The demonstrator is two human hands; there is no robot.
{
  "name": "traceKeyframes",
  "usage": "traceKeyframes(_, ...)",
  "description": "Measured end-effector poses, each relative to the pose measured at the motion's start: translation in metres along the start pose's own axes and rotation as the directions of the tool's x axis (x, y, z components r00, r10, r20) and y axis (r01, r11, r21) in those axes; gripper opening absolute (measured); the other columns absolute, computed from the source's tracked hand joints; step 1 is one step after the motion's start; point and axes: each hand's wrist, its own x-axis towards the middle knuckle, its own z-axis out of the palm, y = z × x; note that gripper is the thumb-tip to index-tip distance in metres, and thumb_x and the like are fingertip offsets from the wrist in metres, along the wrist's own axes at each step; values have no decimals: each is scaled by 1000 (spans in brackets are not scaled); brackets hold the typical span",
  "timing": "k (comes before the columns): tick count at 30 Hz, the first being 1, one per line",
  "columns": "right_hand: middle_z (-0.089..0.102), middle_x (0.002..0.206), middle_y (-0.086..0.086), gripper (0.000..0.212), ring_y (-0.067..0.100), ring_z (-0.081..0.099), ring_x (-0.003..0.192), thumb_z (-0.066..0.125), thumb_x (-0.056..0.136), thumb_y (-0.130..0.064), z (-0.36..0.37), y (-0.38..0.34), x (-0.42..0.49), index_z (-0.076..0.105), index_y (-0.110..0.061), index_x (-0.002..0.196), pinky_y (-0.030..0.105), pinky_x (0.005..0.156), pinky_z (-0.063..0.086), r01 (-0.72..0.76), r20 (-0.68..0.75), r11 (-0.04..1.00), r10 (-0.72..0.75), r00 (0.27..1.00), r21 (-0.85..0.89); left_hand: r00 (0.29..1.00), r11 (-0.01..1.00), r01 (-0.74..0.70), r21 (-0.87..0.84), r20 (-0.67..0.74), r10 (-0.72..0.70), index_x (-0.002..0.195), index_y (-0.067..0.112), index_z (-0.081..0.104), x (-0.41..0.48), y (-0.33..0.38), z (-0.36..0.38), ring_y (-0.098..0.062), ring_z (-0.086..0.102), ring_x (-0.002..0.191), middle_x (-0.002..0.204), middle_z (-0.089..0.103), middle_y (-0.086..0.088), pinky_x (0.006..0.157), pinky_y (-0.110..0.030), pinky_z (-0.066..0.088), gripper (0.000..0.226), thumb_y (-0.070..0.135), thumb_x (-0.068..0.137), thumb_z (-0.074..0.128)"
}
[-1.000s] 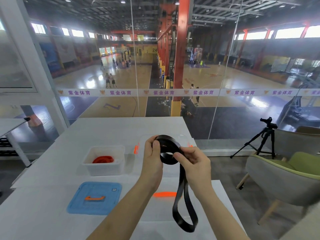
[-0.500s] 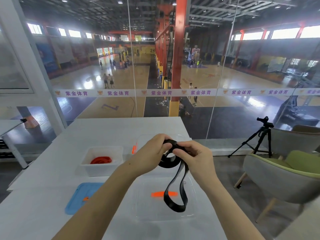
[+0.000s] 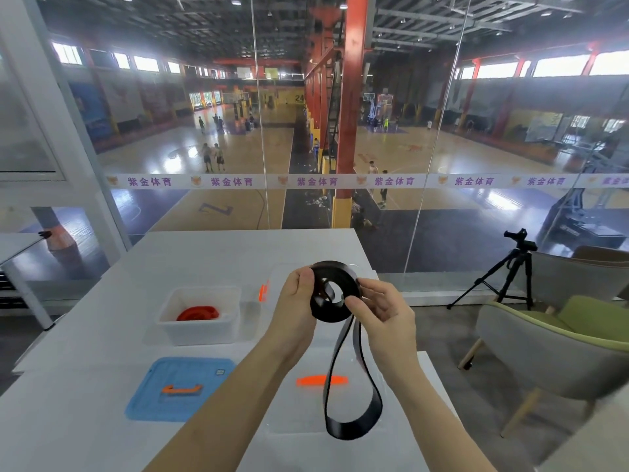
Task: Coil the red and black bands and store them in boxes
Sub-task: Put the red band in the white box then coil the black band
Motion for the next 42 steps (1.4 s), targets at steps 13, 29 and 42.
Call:
traceKeyframes(13, 82, 97, 0, 24, 23, 78, 95, 79, 90, -4, -7, -1, 18, 82, -25, 102, 40, 92, 62, -19, 134, 982, 45, 990, -186, 922, 735, -237, 636, 386, -37, 136, 22, 50, 18, 21, -12, -12, 68, 96, 129, 55, -1, 79, -20, 53, 29, 23, 109, 39)
traceKeyframes(29, 80, 100, 3, 16, 21, 77, 99, 78, 92, -6, 7, 24, 4, 73, -16, 103, 33, 88, 61, -63, 5, 996, 63, 998, -62, 979, 995, 86, -57, -181, -95, 113, 9, 58, 13, -19, 4, -27, 61, 99, 103, 62, -12, 103, -47, 48, 31, 28, 112, 33)
traceKeyframes(42, 79, 88, 4, 16, 30, 74, 85, 79, 91, -8, -3, 28, 19, 79, -24, 90, 43, 80, 59, -67, 125, 968, 100, 987, -243, 944, 666, -228, 711, 329, -28, 140, 23, 55, 28, -7, -28, -12, 56, 105, 119, 50, 2, 77, -14, 47, 35, 23, 109, 38)
